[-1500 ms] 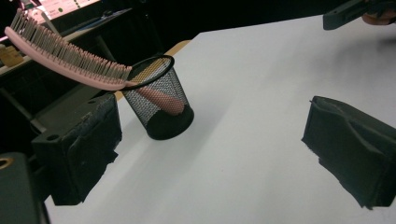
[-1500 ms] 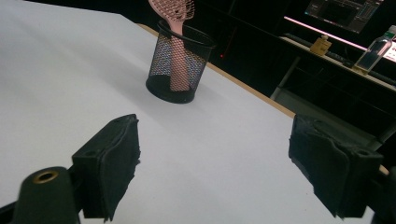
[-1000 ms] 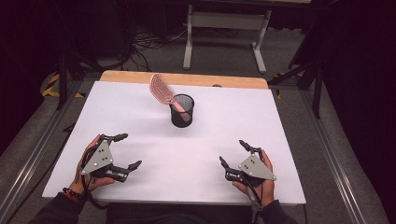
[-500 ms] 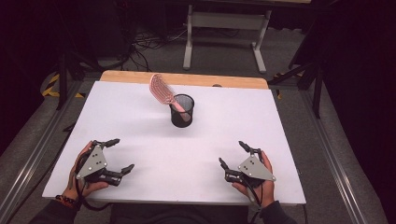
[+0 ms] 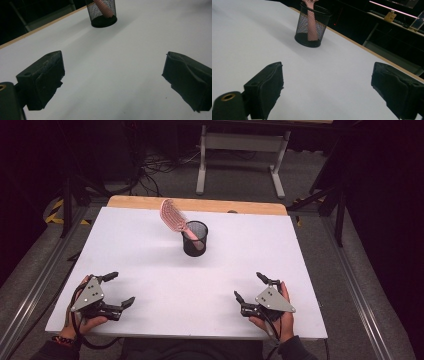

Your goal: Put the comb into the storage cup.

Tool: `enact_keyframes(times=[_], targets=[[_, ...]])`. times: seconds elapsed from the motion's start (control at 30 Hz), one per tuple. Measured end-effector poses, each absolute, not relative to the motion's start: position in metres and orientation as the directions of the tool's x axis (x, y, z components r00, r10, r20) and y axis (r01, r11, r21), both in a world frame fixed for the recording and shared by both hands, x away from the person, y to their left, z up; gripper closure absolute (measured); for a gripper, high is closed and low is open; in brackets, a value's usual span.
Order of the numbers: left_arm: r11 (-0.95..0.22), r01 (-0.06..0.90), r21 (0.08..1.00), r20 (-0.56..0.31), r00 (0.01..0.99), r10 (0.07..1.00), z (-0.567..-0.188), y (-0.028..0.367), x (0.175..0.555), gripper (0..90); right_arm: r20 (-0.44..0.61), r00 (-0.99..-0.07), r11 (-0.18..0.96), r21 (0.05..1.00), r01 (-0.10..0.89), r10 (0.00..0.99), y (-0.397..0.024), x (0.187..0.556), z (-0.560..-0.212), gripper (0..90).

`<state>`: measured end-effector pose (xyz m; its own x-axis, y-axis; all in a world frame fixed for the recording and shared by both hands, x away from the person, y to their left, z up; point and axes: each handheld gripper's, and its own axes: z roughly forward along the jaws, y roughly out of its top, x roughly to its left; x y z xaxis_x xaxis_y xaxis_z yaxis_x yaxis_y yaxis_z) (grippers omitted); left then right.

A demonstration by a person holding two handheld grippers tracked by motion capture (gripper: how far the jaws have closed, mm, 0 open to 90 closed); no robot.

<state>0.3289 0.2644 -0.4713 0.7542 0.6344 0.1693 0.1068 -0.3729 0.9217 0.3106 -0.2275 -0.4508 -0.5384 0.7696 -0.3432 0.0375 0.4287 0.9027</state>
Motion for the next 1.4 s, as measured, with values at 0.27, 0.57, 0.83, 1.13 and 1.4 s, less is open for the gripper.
enact_keyframes(times=[0.27, 0.57, 0.83, 1.13, 1.4], targets=[[-0.377, 0.102, 0.921, 0.181, 0.745, 0.642, -0.4701, 0.2647, 0.3278, 4.8, -0.359, -0.553, 0.447, 0.894, 0.025, 0.751, -0.2245, 0.3107, -0.4525, 10.5], [-0.386, 0.101, 0.917, 0.187, 0.746, 0.639, -0.4705, 0.2612, 0.3286, 5.1, -0.370, -0.547, 0.450, 0.893, 0.014, 0.751, -0.2240, 0.3093, -0.4519, 10.9], [-0.384, 0.090, 0.919, 0.187, 0.758, 0.625, -0.4701, 0.2606, 0.3262, 5.2, -0.375, -0.533, 0.448, 0.894, 0.009, 0.759, -0.2228, 0.3078, -0.4489, 10.9], [-0.386, 0.098, 0.917, 0.182, 0.760, 0.624, -0.4708, 0.2583, 0.3277, 5.4, -0.378, -0.532, 0.450, 0.893, 0.005, 0.758, -0.2241, 0.3084, -0.4495, 11.0], [-0.381, 0.109, 0.918, 0.171, 0.757, 0.630, -0.4710, 0.2581, 0.3297, 5.5, -0.375, -0.527, 0.447, 0.894, 0.011, 0.763, -0.2263, 0.3093, -0.4493, 11.0]])
